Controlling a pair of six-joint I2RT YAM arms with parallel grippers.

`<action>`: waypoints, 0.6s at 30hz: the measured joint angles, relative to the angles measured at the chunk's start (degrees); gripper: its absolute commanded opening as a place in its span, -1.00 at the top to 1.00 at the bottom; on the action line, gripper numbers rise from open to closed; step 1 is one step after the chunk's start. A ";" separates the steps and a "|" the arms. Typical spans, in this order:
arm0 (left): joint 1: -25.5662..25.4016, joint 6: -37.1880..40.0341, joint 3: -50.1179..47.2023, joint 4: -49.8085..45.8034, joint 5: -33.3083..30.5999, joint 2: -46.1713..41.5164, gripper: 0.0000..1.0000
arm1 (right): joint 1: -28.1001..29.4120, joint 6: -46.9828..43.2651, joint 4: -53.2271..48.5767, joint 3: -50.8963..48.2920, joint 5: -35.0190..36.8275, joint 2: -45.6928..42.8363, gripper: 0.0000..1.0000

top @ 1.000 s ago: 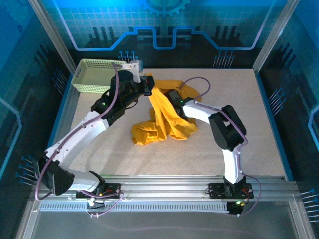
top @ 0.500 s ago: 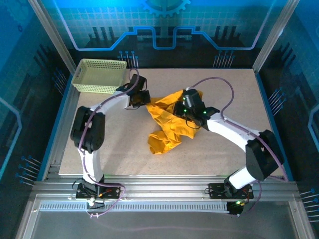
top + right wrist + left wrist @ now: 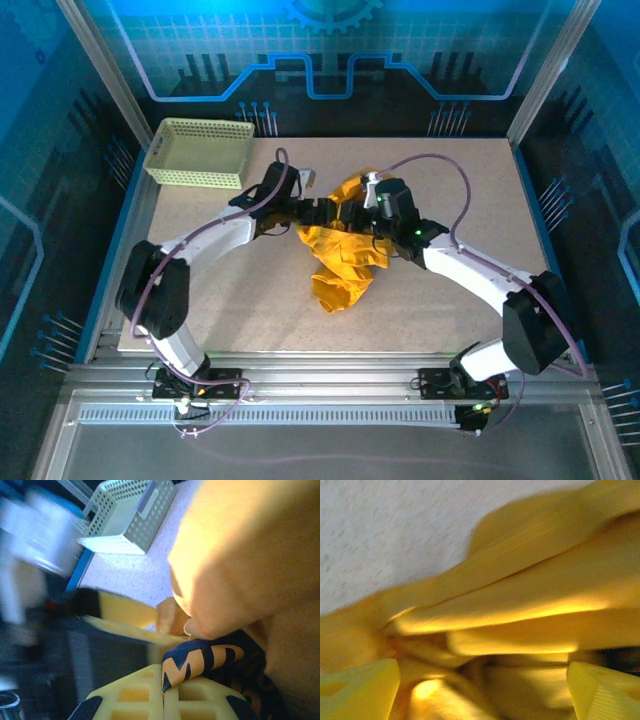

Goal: Fold the inside-out t-shirt

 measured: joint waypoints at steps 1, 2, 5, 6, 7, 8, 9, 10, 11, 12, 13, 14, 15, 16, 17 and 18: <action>0.15 -0.02 0.07 1.57 0.83 -0.52 -0.79 | 0.04 -0.68 0.55 -0.59 -0.37 0.17 1.00; 0.39 -0.02 0.26 2.86 1.51 -0.50 -0.81 | 0.17 -1.40 0.90 -0.96 -0.57 0.33 1.00; 0.90 0.20 0.79 5.11 3.30 1.16 -0.79 | 1.01 -3.48 1.70 -1.60 -1.53 0.33 1.00; 0.92 0.17 1.03 5.46 3.58 1.95 -0.76 | 1.25 -4.04 2.23 -2.10 -1.97 0.33 1.00; 0.92 0.17 1.51 5.64 3.80 2.99 -0.73 | 1.53 -4.61 3.13 -2.80 -2.67 0.31 1.00; 0.90 0.17 2.14 5.73 4.00 4.24 -0.69 | 1.84 -5.11 3.89 -3.58 -3.23 0.22 1.00; 0.87 0.07 2.71 5.66 4.04 5.31 -0.65 | 2.05 -5.57 4.28 -4.26 -3.65 0.00 1.00; 0.81 -0.04 3.32 5.51 4.02 6.51 -0.57 | 2.32 -5.99 4.52 -4.87 -4.11 -0.35 1.00; 0.81 -0.20 4.02 5.31 3.98 7.65 -0.50 | 2.54 -6.54 4.76 -5.49 -4.48 -0.87 1.00; 0.81 -0.28 4.92 4.83 3.82 8.79 -0.42 | 2.64 -7.02 5.07 -6.14 -4.66 -1.62 1.00; 0.81 -0.31 6.21 3.89 3.52 10.05 -0.29 | 2.73 -7.63 5.11 -6.93 -4.90 -2.82 1.00; 0.81 -0.22 7.69 2.97 3.10 11.41 -0.09 | 2.73 -8.31 5.05 -7.67 -5.01 -4.28 1.00; 0.83 -0.24 9.38 1.86 2.49 12.81 0.08 | 2.75 -8.96 5.01 -8.20 -5.07 -5.68 1.00; 0.87 -0.31 10.97 0.79 1.75 14.23 0.26 | 2.75 -9.84 4.83 -8.48 -4.98 -7.43 1.00; 1.01 -0.48 12.33 -0.02 0.94 15.56 0.47 | 2.78 -10.71 4.50 -8.50 -4.79 -9.22 1.00; 1.22 -0.74 12.90 -0.42 0.66 16.37 0.59 | 2.78 -11.52 4.28 -8.50 -4.52 -11.02 1.00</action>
